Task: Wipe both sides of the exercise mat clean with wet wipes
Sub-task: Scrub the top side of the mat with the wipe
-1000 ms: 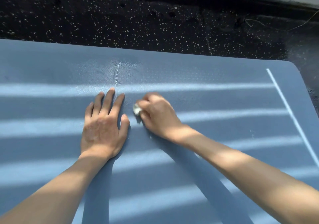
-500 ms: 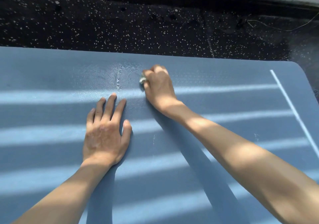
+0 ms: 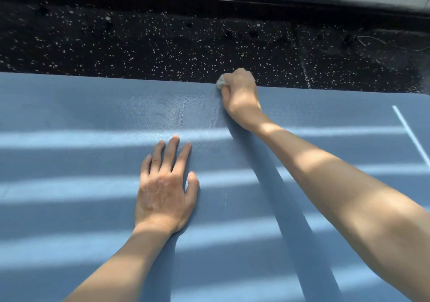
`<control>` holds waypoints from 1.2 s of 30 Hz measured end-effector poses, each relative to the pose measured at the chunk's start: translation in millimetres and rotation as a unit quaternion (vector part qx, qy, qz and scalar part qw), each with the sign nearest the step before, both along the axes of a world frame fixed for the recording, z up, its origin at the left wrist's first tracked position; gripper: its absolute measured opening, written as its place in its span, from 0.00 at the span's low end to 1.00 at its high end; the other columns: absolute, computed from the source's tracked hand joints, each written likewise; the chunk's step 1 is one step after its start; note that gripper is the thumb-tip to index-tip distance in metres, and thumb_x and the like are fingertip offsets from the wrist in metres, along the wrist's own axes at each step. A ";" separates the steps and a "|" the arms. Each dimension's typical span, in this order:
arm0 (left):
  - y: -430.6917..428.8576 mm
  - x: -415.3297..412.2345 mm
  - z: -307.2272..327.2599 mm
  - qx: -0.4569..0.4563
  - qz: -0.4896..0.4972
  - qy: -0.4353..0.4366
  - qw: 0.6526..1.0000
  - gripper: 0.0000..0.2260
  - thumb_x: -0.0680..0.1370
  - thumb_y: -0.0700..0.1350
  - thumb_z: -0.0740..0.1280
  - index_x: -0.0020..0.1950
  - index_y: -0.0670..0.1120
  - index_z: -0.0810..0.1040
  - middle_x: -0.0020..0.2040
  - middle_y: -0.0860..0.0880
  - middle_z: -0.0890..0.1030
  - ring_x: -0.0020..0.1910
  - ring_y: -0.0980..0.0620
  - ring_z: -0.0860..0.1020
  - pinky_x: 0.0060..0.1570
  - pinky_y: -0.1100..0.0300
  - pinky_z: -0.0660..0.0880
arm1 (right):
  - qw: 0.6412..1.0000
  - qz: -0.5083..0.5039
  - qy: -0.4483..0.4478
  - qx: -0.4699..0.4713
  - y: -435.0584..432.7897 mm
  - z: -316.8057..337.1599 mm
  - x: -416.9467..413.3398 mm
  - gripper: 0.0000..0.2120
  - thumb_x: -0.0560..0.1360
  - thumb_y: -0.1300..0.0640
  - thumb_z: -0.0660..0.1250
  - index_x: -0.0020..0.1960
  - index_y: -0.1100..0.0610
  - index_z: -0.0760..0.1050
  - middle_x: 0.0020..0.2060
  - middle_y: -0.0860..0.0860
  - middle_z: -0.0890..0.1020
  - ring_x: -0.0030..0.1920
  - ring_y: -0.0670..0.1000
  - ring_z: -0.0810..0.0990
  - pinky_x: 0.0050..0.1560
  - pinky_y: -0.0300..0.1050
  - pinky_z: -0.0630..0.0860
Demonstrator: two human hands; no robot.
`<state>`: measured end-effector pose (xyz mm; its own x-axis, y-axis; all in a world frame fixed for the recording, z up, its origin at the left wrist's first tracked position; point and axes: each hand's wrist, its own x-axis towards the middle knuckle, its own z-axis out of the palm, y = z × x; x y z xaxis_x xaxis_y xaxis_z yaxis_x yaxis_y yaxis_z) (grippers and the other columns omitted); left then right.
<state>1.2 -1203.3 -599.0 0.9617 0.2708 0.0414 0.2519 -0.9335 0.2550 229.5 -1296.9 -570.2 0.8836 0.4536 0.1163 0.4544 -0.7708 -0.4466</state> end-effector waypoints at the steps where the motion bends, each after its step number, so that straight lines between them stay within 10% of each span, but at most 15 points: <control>1: 0.4 -0.1 0.3 0.001 0.000 0.000 1.000 0.26 0.76 0.52 0.54 0.73 0.46 0.71 0.75 0.44 0.68 0.74 0.40 0.65 0.70 0.45 0.60 | 1.000 -0.012 -0.001 -0.010 4.2 -1.4 -1.4 0.11 0.75 0.66 0.58 0.38 0.59 0.76 0.35 0.54 0.72 0.39 0.54 0.72 0.37 0.40 0.62; 14: 2.7 1.6 0.7 -0.002 -0.002 0.008 1.000 0.26 0.76 0.52 0.55 0.72 0.47 0.71 0.75 0.45 0.69 0.73 0.41 0.66 0.69 0.47 0.59 | 0.998 0.046 -0.009 0.050 -24.4 -16.1 -24.4 0.11 0.73 0.68 0.62 0.35 0.58 0.77 0.38 0.51 0.72 0.40 0.49 0.68 0.39 0.39 0.60; 18: 2.5 3.4 0.9 0.001 -0.005 0.013 1.000 0.26 0.76 0.52 0.55 0.73 0.47 0.71 0.75 0.44 0.69 0.73 0.41 0.66 0.69 0.47 0.59 | 0.996 -0.040 -0.045 0.064 -34.0 -4.4 14.4 0.19 0.72 0.67 0.57 0.28 0.49 0.63 0.30 0.49 0.66 0.30 0.46 0.63 0.33 0.43 0.57; 22: 2.4 2.6 1.4 -0.001 -0.003 0.016 1.000 0.26 0.76 0.52 0.55 0.73 0.47 0.71 0.75 0.45 0.68 0.74 0.41 0.66 0.69 0.47 0.58 | 0.999 0.041 -0.005 0.008 -31.7 -17.5 -32.7 0.08 0.73 0.68 0.62 0.40 0.61 0.79 0.42 0.55 0.77 0.39 0.52 0.72 0.40 0.39 0.64; 36: 1.8 1.8 1.1 -0.004 -0.001 0.021 1.000 0.26 0.76 0.53 0.54 0.73 0.47 0.71 0.76 0.46 0.67 0.74 0.42 0.65 0.70 0.46 0.58 | 0.999 -0.017 -0.015 0.041 -50.8 -0.7 -2.5 0.10 0.75 0.67 0.63 0.39 0.59 0.79 0.40 0.54 0.75 0.37 0.48 0.73 0.40 0.37 0.65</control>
